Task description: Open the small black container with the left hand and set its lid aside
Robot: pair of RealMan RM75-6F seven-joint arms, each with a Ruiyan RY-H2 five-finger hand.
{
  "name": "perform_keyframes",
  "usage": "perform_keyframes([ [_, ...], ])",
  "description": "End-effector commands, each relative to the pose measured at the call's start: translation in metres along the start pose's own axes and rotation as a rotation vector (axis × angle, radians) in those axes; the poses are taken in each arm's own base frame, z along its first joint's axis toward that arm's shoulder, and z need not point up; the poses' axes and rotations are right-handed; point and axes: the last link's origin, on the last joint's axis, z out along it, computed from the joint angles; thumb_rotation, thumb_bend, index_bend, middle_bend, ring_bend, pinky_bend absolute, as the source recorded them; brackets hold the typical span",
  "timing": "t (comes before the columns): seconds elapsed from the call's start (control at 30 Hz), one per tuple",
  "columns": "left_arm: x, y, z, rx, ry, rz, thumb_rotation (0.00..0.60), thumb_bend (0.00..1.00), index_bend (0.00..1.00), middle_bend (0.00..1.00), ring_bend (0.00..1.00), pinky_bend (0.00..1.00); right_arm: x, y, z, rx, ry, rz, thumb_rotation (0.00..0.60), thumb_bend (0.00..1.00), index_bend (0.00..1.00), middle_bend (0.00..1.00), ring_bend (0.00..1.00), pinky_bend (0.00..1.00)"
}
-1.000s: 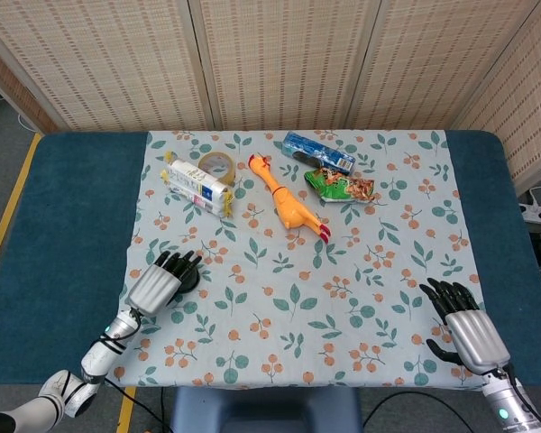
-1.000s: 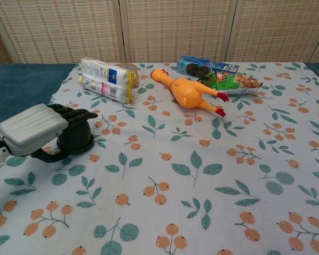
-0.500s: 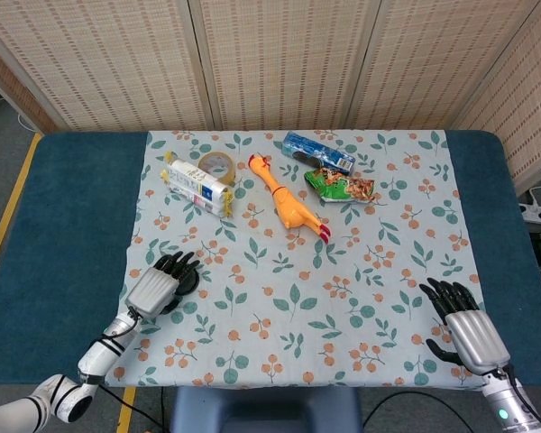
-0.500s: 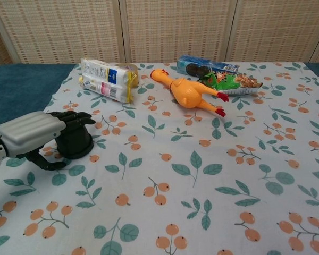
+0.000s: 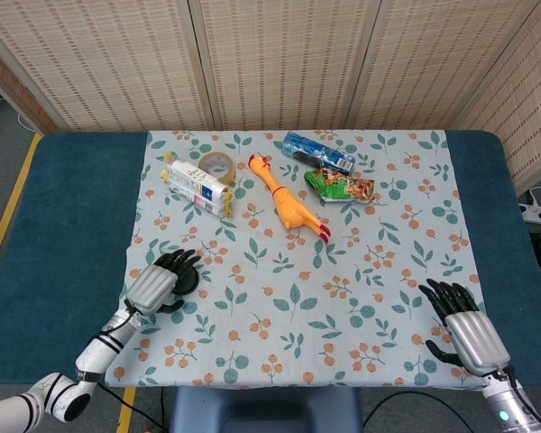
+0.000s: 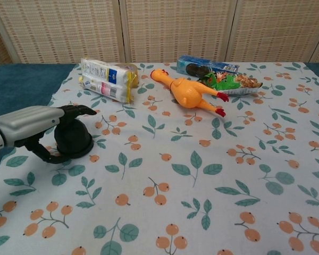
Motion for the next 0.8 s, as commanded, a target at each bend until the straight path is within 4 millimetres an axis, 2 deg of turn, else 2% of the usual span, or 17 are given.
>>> perform_keyframes([
  [0.03, 0.011, -0.001, 0.007, 0.017, -0.009, -0.156, 0.6, 0.28, 0.0, 0.0, 0.0, 0.11, 0.001, 0.0, -0.002, 0.005, 0.005, 0.002, 0.6, 0.2, 0.0, 0.0, 0.0, 0.0],
  [0.17, 0.018, -0.002, 0.01, 0.03, -0.046, -0.248, 0.6, 0.28, 0.0, 0.0, 0.0, 0.1, 0.002, 0.001, -0.002, 0.008, 0.006, 0.006, 0.6, 0.2, 0.0, 0.0, 0.0, 0.0],
  [0.3, 0.021, -0.008, 0.013, 0.057, -0.087, -0.264, 0.6, 0.28, 0.02, 0.0, 0.0, 0.1, 0.004, 0.002, -0.003, 0.008, 0.011, 0.012, 0.6, 0.2, 0.0, 0.0, 0.0, 0.0],
  [0.5, 0.022, -0.011, 0.012, 0.07, -0.089, -0.172, 0.6, 0.28, 0.11, 0.0, 0.0, 0.1, 0.004, 0.002, -0.004, 0.01, 0.009, 0.012, 0.6, 0.2, 0.0, 0.0, 0.0, 0.0],
  [0.67, 0.02, -0.015, 0.012, 0.079, -0.057, -0.066, 0.6, 0.28, 0.25, 0.0, 0.0, 0.1, 0.004, 0.001, -0.004, 0.01, 0.008, 0.012, 0.6, 0.2, 0.0, 0.0, 0.0, 0.0],
  [0.8, 0.019, -0.016, 0.012, 0.088, -0.055, -0.041, 0.6, 0.28, 0.27, 0.0, 0.0, 0.09, 0.003, 0.001, -0.004, 0.011, 0.004, 0.01, 0.6, 0.2, 0.0, 0.0, 0.0, 0.0],
])
